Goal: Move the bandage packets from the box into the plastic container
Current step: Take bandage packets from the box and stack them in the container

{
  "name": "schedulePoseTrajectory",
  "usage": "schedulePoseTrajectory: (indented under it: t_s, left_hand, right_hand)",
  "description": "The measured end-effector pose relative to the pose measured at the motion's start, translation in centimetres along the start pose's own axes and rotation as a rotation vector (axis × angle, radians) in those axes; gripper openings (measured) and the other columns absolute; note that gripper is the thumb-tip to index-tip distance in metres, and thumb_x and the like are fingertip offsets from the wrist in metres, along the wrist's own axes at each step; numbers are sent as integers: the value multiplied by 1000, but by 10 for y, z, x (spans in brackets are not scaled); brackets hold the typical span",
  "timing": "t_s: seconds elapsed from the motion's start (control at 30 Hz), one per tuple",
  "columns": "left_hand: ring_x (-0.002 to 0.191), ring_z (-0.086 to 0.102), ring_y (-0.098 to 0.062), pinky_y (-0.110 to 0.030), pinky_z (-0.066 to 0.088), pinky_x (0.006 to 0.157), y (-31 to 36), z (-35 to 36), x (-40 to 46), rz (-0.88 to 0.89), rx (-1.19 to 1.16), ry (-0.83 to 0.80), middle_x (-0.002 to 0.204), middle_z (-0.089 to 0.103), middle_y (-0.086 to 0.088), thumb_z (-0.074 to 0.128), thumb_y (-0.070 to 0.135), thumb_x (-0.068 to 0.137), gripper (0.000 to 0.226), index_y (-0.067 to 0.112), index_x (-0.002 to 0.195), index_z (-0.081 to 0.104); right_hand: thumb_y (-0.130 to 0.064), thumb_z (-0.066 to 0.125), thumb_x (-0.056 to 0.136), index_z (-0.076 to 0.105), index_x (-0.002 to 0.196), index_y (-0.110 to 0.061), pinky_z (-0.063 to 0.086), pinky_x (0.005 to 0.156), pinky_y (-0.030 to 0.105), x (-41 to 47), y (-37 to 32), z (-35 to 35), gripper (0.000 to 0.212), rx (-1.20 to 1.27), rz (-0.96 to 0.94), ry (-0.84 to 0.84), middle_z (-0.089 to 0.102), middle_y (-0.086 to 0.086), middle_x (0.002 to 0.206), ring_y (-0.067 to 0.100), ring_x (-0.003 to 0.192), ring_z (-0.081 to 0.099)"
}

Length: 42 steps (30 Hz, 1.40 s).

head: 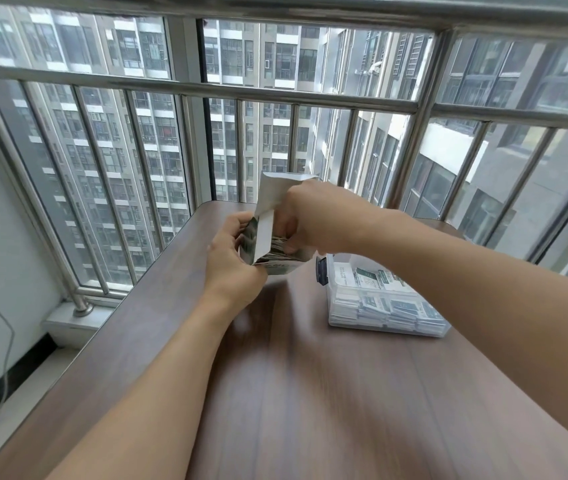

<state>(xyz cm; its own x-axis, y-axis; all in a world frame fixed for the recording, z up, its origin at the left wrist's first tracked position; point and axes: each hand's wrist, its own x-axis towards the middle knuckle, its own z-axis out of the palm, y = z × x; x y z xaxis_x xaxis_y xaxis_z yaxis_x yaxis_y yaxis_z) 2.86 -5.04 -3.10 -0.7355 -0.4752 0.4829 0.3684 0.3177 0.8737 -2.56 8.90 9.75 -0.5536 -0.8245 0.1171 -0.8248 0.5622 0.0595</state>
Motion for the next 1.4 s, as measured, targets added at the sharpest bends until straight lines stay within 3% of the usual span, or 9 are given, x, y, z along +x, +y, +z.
schedulePoseTrajectory:
  t_s: [0.27, 0.47, 0.6, 0.77, 0.97, 1.07, 1.17, 1.27, 1.4]
  left_hand:
    - [98, 66, -41, -59, 57, 85, 2, -4, 0, -48, -17, -54, 101, 72, -16, 67, -14, 61, 64, 31, 106, 63]
    - [96, 65, -36, -45, 56, 86, 8, -4, -2, -57, -5, -54, 100, 70, -15, 69, -14, 60, 61, 23, 109, 65]
    - [82, 60, 0, -15, 51, 79, 18, -4, -5, -86, -2, -74, 90, 68, 12, 72, 2, 47, 65, 31, 104, 65]
    - [96, 67, -16, -31, 61, 74, 14, -7, -3, -212, -35, -39, 98, 71, 5, 66, -4, 37, 74, 36, 100, 64]
    - [112, 64, -24, -36, 61, 79, 15, -5, -3, -330, -22, -47, 112, 66, 0, 64, -3, 50, 76, 25, 120, 56]
    - [125, 52, -17, -40, 49, 104, 27, -6, -9, -210, -6, 97, 134, 54, 1, 58, 11, 52, 84, 24, 134, 50]
    - [113, 55, -13, -35, 46, 99, 42, -11, -7, 163, -74, 334, 121, 58, -2, 57, 26, 71, 55, 11, 124, 55]
    - [100, 60, -16, -30, 50, 82, 70, -5, -9, 203, -240, 146, 108, 61, -5, 49, 44, 88, 42, 13, 114, 58]
    - [97, 70, -23, -33, 58, 65, 95, 6, -19, -151, -427, -261, 112, 67, -10, 24, 61, 93, 67, 12, 123, 59]
  right_hand:
    - [-4, 75, 89, 78, 107, -14, 48, 39, 20, 2, 9, -6, 21, 230, 44, -87, 77, 2, 89, 14, 49, 70]
    - [-3, 70, 88, 75, 94, -17, 56, 51, 29, -2, -6, -7, 16, -49, 44, -5, 67, -3, 87, 9, 50, 60]
    - [-2, 61, 90, 41, 69, -17, 36, 54, 30, 2, -19, -1, 33, -158, 96, 63, 40, -1, 69, 17, 56, 42]
    - [-4, 64, 95, 72, 92, -8, 52, 55, 29, 7, -12, -11, 10, 16, 98, 83, 63, -1, 78, 8, 53, 60]
    - [-15, 66, 97, 75, 93, -11, 53, 44, 20, -18, 14, -52, 11, 285, 74, 215, 72, 1, 89, 6, 47, 66]
    - [-11, 66, 96, 75, 93, -12, 55, 46, 22, -34, 29, -62, 9, 471, 89, 242, 75, 4, 90, 11, 53, 70]
    - [-8, 66, 95, 75, 102, -1, 61, 53, 28, -42, 42, -60, 13, 643, 125, 135, 77, 11, 91, 22, 63, 76]
    - [-7, 66, 95, 73, 103, 3, 63, 61, 30, -48, 47, -52, 14, 756, 110, 60, 77, 15, 94, 27, 72, 77]
    - [-6, 65, 95, 77, 92, -11, 64, 69, 30, -56, 43, -48, 14, 793, 25, 47, 77, 11, 95, 27, 79, 77]
